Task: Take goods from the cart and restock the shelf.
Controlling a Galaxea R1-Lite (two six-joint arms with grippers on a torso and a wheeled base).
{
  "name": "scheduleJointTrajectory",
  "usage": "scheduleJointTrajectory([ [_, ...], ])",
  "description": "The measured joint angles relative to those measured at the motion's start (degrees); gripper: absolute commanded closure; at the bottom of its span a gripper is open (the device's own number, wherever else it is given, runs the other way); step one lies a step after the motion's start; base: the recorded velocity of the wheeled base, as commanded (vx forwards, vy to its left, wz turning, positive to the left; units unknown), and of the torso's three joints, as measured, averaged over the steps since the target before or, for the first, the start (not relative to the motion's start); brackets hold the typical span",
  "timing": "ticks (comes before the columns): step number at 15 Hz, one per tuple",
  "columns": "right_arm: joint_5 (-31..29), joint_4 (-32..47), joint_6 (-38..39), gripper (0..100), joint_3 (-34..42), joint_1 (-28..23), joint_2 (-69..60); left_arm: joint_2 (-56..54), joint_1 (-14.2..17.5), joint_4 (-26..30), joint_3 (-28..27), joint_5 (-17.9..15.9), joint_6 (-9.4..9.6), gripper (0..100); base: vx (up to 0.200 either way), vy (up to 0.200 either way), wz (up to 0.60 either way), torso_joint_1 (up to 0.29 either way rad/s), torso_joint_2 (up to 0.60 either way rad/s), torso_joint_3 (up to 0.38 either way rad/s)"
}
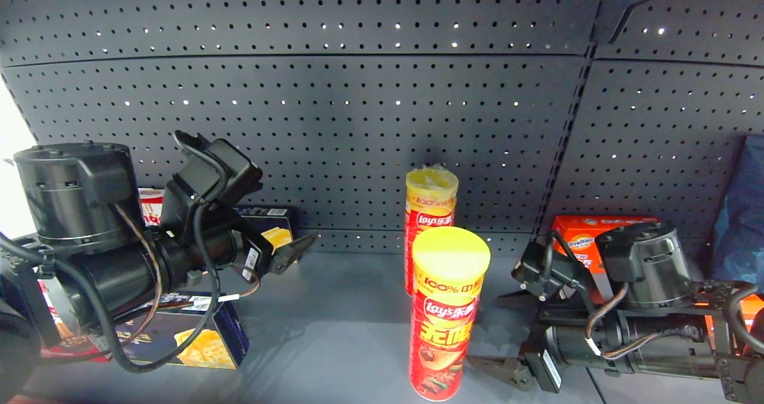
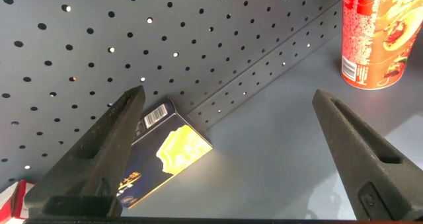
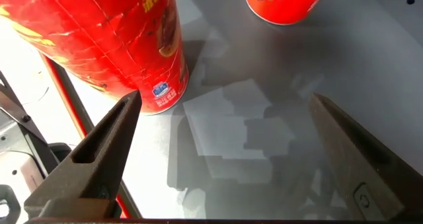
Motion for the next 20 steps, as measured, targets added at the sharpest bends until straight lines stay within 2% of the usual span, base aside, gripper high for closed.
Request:
scheduleJointTrajectory([
  [20,-0.99,0.00,0.27,0,-1.32,0.57,0.55,-0.28,0.11,-0.15,0.02,0.02,0.00,0,0.000,0.000,0.00,0.000,0.00,0.000],
])
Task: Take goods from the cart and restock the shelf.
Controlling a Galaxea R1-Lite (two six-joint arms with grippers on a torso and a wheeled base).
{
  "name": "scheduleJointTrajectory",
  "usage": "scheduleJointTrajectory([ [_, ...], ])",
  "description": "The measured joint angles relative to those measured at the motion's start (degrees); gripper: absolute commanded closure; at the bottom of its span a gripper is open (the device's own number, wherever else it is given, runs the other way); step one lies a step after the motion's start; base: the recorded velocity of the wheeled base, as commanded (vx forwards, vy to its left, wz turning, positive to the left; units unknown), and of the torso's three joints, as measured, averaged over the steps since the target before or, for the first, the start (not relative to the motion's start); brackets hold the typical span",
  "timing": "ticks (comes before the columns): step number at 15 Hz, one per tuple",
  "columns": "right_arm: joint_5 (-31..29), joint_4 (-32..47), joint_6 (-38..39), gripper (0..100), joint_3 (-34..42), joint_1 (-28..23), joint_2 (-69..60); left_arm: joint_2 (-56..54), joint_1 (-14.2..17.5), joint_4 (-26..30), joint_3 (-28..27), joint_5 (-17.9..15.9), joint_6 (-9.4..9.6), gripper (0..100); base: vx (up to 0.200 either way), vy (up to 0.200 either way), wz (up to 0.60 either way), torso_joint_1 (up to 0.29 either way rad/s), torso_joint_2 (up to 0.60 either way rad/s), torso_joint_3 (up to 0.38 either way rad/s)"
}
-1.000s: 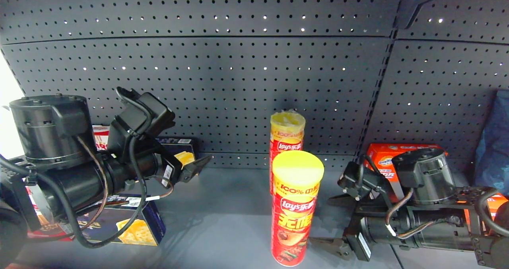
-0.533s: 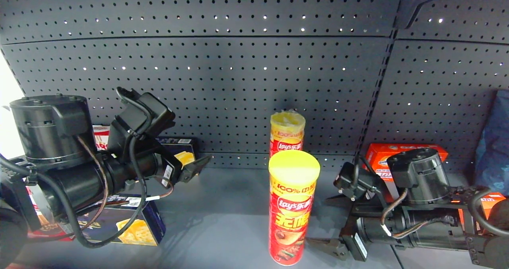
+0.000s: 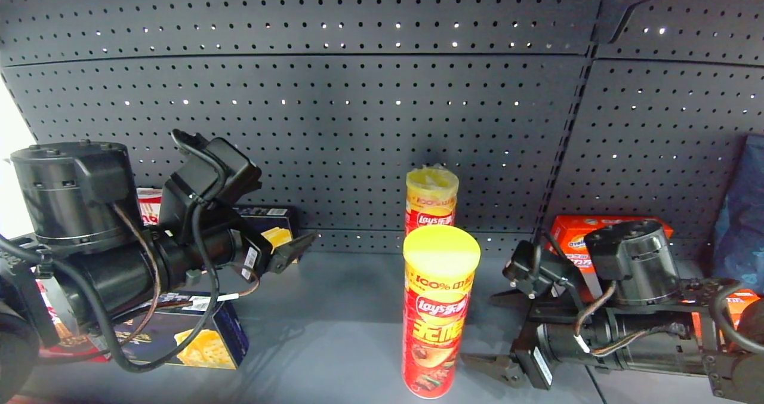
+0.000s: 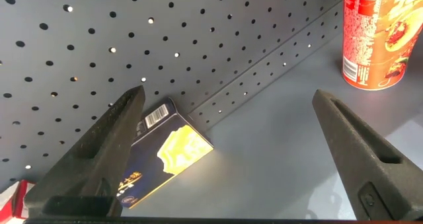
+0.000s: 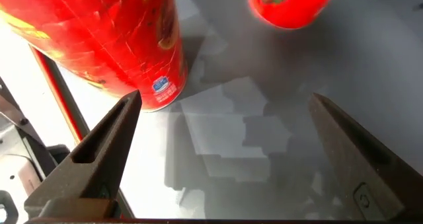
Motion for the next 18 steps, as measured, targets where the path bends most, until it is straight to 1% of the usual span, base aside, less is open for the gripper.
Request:
scheduleJointTrajectory([
  [2,-0.09,0.00,0.22,0,0.22,-2.89,-4.46,-1.60,0.00,0.02,-0.07,0.01,-0.06,0,0.000,0.000,0.00,0.000,0.00,0.000],
  [3,-0.11,0.00,0.26,0,0.39,-5.28,-7.23,-2.93,-0.02,0.11,-0.09,0.11,-0.52,0,0.000,0.000,0.00,0.000,0.00,0.000],
  [4,-0.11,0.02,0.28,0,0.72,-8.59,-10.84,-4.74,0.00,0.30,-0.09,0.28,-1.49,0,0.000,0.000,0.00,0.000,0.00,0.000],
  [6,-0.02,0.11,0.33,0,2.89,-16.36,-19.27,-10.06,0.06,0.66,0.76,1.67,-4.44,0,0.000,0.000,0.00,0.000,0.00,0.000],
  [7,0.00,0.16,0.37,0,5.05,-20.20,-23.81,-13.03,0.11,0.79,1.82,2.99,-5.67,0,0.000,0.000,0.00,0.000,0.00,0.000],
  [9,-0.06,0.16,0.91,0,11.96,-27.33,-33.74,-20.24,0.11,1.15,5.60,6.73,-7.14,0,0.000,0.000,0.00,0.000,0.00,0.000],
  [11,-0.60,0.24,2.33,0,19.90,-33.27,-43.34,-27.84,0.00,1.95,11.31,9.90,-7.42,0,0.000,0.000,0.00,0.000,0.00,0.000],
  [12,-1.21,0.41,3.27,0,23.84,-36.29,-48.54,-32.39,-0.02,3.78,14.34,11.72,-7.03,0,0.000,0.000,0.00,0.000,0.00,0.000],
  [13,-1.76,0.62,4.41,0,26.95,-39.03,-53.25,-36.78,-0.05,6.63,16.65,13.17,-6.41,0,0.000,0.000,0.00,0.000,0.00,0.000],
  [14,-2.19,1.32,5.51,0,29.57,-41.47,-57.58,-41.18,-0.05,10.81,18.42,14.40,-5.73,0,0.000,0.000,0.00,0.000,0.00,0.000],
  [15,-2.55,3.17,6.49,0,32.06,-43.69,-62.46,-46.45,-0.05,16.55,19.85,15.38,-5.01,0,0.000,0.000,0.00,0.000,0.00,0.000],
  [16,-3.10,6.53,7.23,0,33.68,-45.13,-67.12,-51.54,-0.02,22.70,20.65,16.34,-4.44,0,0.000,0.000,0.00,0.000,0.00,0.000],
  [17,-4.06,11.90,8.02,0,34.97,-46.21,-72.52,-57.15,0.00,29.62,21.15,17.15,-3.89,0,0.000,0.000,0.00,0.000,0.00,0.000],
  [18,-5.61,14.77,9.31,0,35.61,-46.95,-77.18,-62.18,0.02,35.57,21.28,17.74,-3.49,0,0.000,0.000,0.00,0.000,0.00,0.000],
])
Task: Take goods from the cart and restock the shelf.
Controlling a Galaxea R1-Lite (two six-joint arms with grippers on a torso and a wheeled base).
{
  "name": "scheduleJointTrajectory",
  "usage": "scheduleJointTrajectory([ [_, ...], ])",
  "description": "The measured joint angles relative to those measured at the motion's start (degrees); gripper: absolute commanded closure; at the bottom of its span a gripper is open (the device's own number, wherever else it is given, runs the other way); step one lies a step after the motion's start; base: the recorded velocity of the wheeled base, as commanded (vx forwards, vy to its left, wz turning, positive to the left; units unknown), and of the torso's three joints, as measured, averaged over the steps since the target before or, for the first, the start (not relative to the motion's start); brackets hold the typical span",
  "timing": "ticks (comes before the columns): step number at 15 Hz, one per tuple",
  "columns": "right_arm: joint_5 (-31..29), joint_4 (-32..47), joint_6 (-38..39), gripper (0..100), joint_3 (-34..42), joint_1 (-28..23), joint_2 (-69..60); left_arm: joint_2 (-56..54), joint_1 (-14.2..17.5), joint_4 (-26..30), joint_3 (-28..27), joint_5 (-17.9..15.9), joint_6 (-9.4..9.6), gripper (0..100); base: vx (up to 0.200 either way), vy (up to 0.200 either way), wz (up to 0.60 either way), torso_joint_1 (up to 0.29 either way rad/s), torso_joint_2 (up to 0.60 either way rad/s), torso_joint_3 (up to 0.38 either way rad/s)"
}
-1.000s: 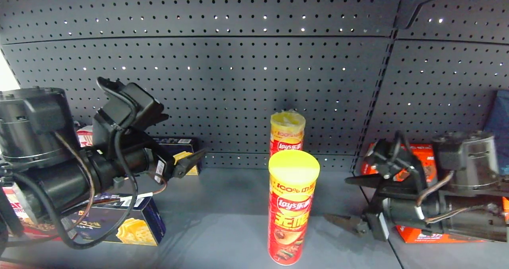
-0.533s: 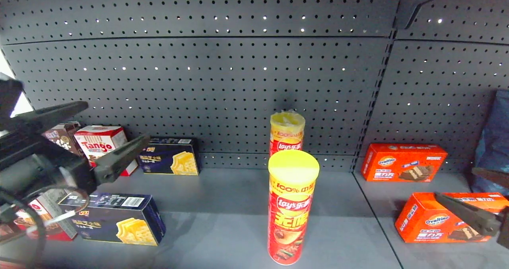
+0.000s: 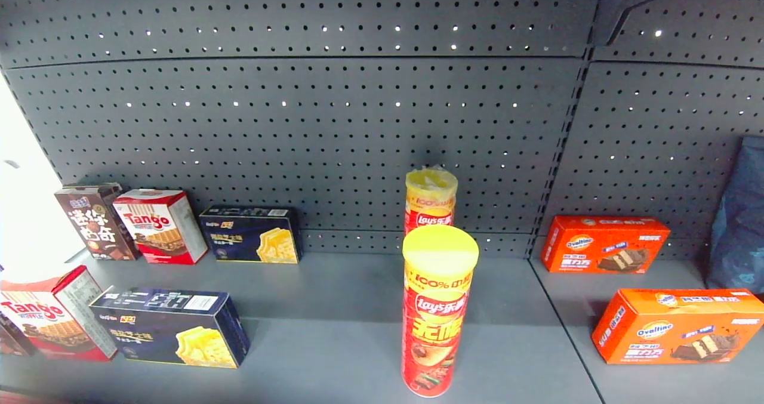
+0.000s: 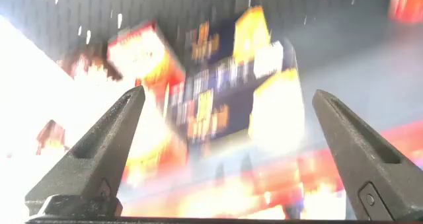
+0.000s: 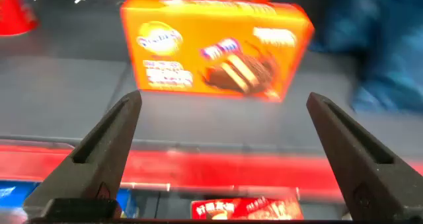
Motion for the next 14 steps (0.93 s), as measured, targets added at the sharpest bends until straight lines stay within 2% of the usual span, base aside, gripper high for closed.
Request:
scheduleJointTrajectory([
  [2,-4.04,5.07,3.06,0,1.11,-1.07,-6.18,-8.17,0.02,8.11,0.28,1.06,0.45,0,0.000,0.000,0.00,0.000,0.00,0.000],
  [3,-4.80,6.77,3.74,0,1.61,-1.35,-7.74,-11.11,-0.02,9.19,0.94,1.23,0.45,0,0.000,0.000,0.00,0.000,0.00,0.000],
  [7,-3.46,6.85,3.58,0,1.91,-0.78,-10.12,-16.29,-1.01,9.25,3.94,0.98,0.22,0,0.000,0.000,0.00,0.000,0.00,0.000],
  [11,-3.49,6.85,3.58,0,2.01,-0.65,-10.59,-17.92,-0.68,9.14,4.27,1.04,-0.05,0,0.000,0.000,0.00,0.000,0.00,0.000],
  [12,-3.49,6.85,3.56,0,2.01,0.07,-10.59,-18.22,-0.71,9.17,4.35,1.04,-0.10,0,0.000,0.000,0.00,0.000,0.00,0.000],
  [14,-3.49,6.84,3.52,0,2.01,5.90,-11.03,-18.69,-1.10,9.20,4.96,0.84,-0.02,0,0.000,0.000,0.00,0.000,0.00,0.000],
])
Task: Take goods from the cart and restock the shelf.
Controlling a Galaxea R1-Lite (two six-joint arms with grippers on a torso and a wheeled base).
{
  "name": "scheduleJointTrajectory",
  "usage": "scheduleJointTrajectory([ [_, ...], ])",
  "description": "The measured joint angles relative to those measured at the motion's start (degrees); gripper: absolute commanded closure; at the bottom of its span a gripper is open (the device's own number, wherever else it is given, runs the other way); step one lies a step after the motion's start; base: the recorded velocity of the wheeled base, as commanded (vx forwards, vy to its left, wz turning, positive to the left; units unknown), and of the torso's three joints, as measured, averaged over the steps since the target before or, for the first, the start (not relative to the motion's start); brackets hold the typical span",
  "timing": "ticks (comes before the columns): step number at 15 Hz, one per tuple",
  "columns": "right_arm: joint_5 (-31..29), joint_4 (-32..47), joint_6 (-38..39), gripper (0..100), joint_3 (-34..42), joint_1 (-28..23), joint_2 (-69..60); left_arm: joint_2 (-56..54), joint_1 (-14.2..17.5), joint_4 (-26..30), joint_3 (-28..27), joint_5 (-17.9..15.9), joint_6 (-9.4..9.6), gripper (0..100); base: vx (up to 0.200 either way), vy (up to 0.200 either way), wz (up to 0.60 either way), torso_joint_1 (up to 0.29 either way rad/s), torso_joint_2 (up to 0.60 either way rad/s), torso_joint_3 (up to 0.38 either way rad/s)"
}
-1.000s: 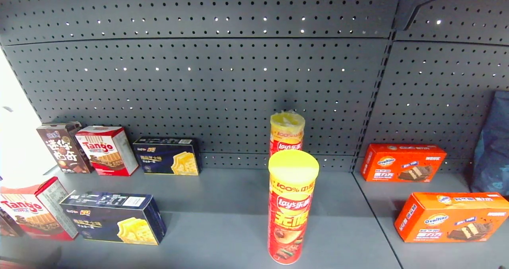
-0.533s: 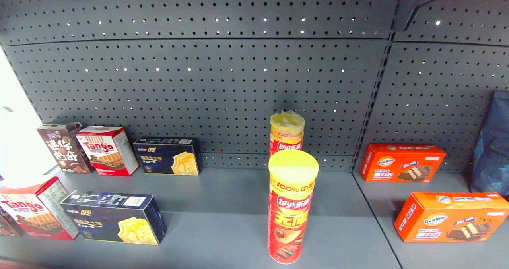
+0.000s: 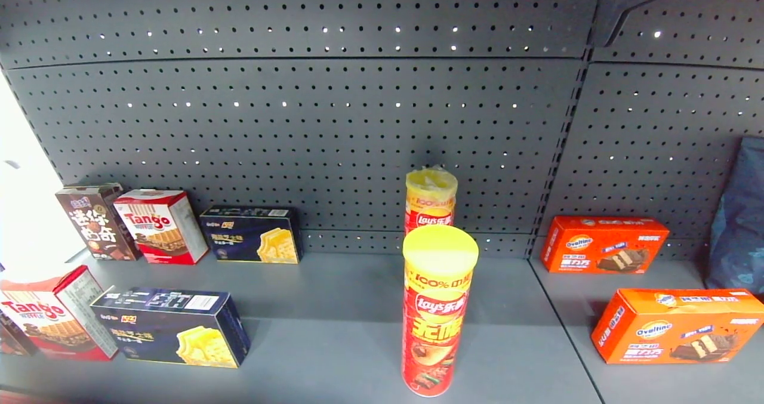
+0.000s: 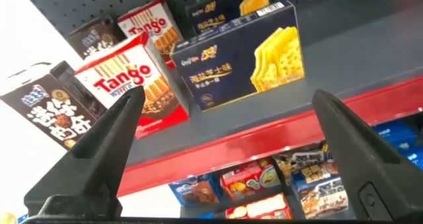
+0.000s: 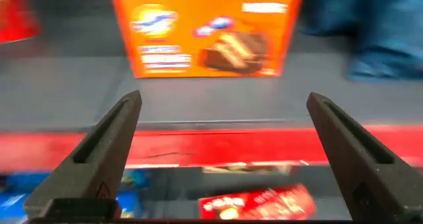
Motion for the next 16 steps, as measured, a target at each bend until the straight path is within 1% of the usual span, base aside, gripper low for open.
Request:
scheduleJointTrajectory([
  [1,0.00,0.01,0.01,0,0.00,2.89,-0.71,-0.39,-0.06,0.02,0.83,-0.22,-0.02,0,0.000,0.000,0.00,0.000,0.00,0.000],
  [2,0.00,0.00,0.04,0,0.00,4.32,-1.76,-1.07,-0.26,0.02,1.71,-0.33,-0.22,0,0.000,0.000,0.00,0.000,0.00,0.000],
  [4,0.00,0.01,0.04,0,0.00,4.99,-3.11,-2.04,-0.91,-0.01,3.30,-0.44,-1.37,0,0.000,0.000,0.00,0.000,0.00,0.000],
  [5,0.00,0.01,0.06,0,0.00,5.06,-3.47,-2.62,-1.68,-0.04,4.99,-0.79,-1.91,0,0.000,0.000,0.00,0.000,0.00,0.000],
  [6,0.00,0.00,0.09,0,0.00,5.17,-3.68,-2.99,-2.84,-0.17,5.84,-1.54,-2.51,0,0.000,0.000,0.00,0.000,0.00,0.000],
  [7,0.00,0.01,0.06,0,0.00,5.17,-3.85,-3.12,-4.72,-0.23,6.34,-3.08,-3.28,0,0.000,0.000,0.00,0.000,0.00,0.000],
  [8,0.00,0.00,0.06,0,0.00,5.22,-3.96,-3.12,-7.47,-0.30,6.62,-5.67,-4.16,0,0.000,0.000,0.00,0.000,0.00,0.000],
  [9,0.00,0.00,0.06,0,0.00,5.22,-4.02,-3.28,-10.67,-0.35,6.78,-7.58,-5.91,0,0.000,0.000,0.00,0.000,0.00,0.000],
  [10,0.00,0.00,0.06,0,0.00,5.22,-4.07,-3.62,-13.92,-0.30,6.86,-7.19,-8.59,0,0.000,0.000,0.00,0.000,0.00,0.000],
  [11,0.00,0.00,0.06,0,0.00,5.22,-4.10,-4.04,-15.43,-0.09,6.91,-5.12,-10.67,0,0.000,0.000,0.00,0.000,0.00,0.000],
  [12,0.00,0.00,0.06,0,0.00,5.22,-4.10,-4.36,-16.24,0.07,6.91,-4.43,-12.34,0,0.000,0.000,0.00,0.000,0.00,0.000],
  [13,-0.02,0.00,0.06,0,0.00,5.22,-4.10,-4.57,-16.79,0.11,6.91,-4.38,-13.35,0,0.000,0.000,0.00,0.000,0.00,0.000],
  [14,0.00,0.00,0.09,0,0.00,5.22,-4.10,-4.61,-15.91,0.13,6.91,-4.55,-13.74,0,0.000,0.000,0.00,0.000,0.00,0.000],
  [15,0.00,0.01,0.06,0,0.00,5.22,-4.10,-4.47,-13.09,0.10,6.91,-5.50,-13.85,0,0.000,0.000,0.00,0.000,0.00,0.000],
  [16,0.00,0.00,0.06,0,0.00,5.22,-4.10,-4.22,-8.28,0.07,6.95,-7.91,-13.92,0,0.000,0.000,0.00,0.000,0.00,0.000],
])
